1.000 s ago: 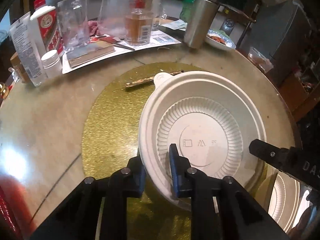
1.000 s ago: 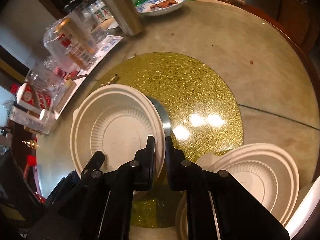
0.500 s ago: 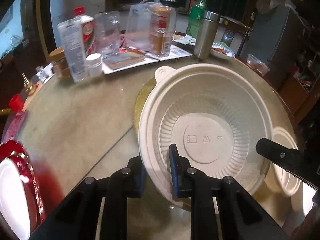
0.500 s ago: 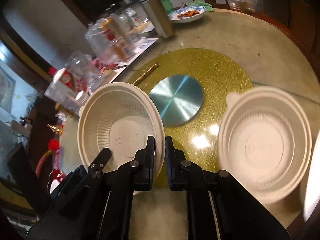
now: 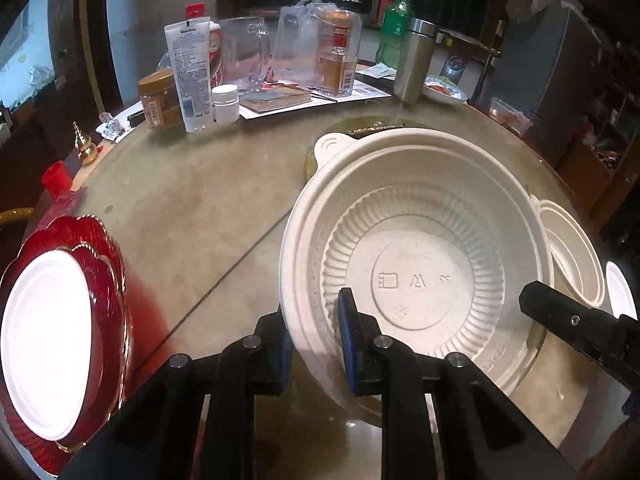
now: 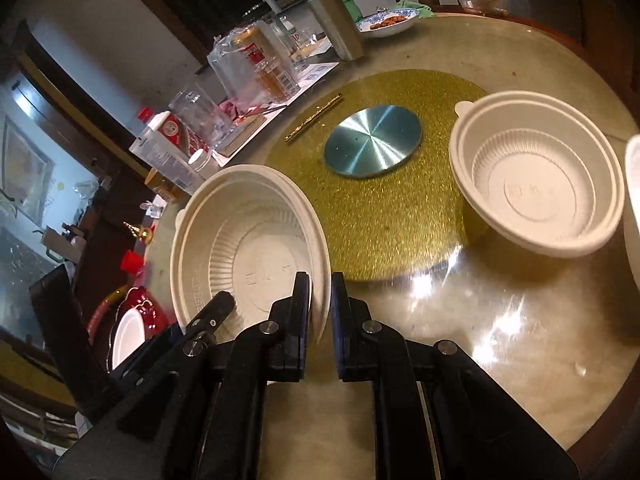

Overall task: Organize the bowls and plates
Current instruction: 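Lift the beige bowl off the gold mat with the left gripper, then carry the beige bowl with the left gripper to the red plate stack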

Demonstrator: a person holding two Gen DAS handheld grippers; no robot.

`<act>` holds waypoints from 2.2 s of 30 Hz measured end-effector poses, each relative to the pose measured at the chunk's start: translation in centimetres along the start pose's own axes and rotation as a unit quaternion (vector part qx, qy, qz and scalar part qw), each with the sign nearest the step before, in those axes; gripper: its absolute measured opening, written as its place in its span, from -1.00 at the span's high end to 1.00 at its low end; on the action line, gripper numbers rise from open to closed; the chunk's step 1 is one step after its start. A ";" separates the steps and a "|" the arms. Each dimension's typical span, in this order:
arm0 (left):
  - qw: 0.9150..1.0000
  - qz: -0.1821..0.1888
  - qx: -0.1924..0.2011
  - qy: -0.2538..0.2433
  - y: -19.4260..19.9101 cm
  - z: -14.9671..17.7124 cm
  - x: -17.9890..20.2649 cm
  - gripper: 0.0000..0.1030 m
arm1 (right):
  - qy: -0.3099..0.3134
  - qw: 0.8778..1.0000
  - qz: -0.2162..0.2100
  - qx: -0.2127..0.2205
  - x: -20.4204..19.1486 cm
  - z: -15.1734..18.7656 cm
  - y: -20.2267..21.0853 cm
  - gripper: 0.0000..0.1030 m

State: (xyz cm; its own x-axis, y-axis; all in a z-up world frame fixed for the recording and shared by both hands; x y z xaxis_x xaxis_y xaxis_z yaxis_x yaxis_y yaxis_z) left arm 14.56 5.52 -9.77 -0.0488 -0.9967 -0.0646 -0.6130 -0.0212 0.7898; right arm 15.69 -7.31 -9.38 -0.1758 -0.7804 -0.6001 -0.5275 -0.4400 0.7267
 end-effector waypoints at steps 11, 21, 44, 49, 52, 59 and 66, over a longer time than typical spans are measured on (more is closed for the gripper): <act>1.000 -0.007 0.008 -0.019 0.4 1.5 0.5 0.63 | -0.006 1.000 -0.013 0.024 1.1 1.9 0.6 0.80; 0.998 -0.041 0.031 -0.029 1.7 2.0 0.1 0.62 | 0.007 0.999 -0.029 0.038 1.3 2.5 -0.3 0.80; 0.997 -0.054 0.036 -0.030 1.3 2.3 -0.3 0.61 | 0.042 0.997 -0.037 0.060 0.4 2.8 -0.6 0.80; 0.998 -0.054 0.033 -0.030 1.2 2.4 -0.3 0.61 | 0.043 0.997 -0.035 0.061 0.5 2.8 -0.6 0.80; 0.998 -0.052 0.034 -0.030 1.2 2.3 -0.3 0.61 | 0.043 0.997 -0.035 0.062 0.5 2.8 -0.6 0.80; 0.998 -0.048 0.039 -0.029 1.7 2.3 -0.2 0.61 | 0.047 0.996 -0.036 0.069 0.3 2.7 -0.5 0.80; 0.997 -0.052 0.052 -0.025 2.8 2.3 -0.7 0.60 | 0.063 0.993 -0.053 0.086 -0.5 2.7 0.1 0.80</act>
State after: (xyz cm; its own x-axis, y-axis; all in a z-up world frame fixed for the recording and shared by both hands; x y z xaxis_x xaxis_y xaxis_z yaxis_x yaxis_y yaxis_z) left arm 11.08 6.33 -8.93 -0.0181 -0.9843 -0.1754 -0.6958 -0.1136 0.7092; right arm 13.49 -5.73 -9.89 -0.0120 -0.7883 -0.6152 -0.6729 -0.4487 0.5881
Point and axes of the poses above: each gripper's, at about its wrist camera, not at the fingertips, and y roughly against the way its jaws point, x to its right, z to its underside, the point moved 8 cm from there along -y, roughly the way its jaws point, and after that the axes turned 15 degrees about -y, right-handed, at the moved point
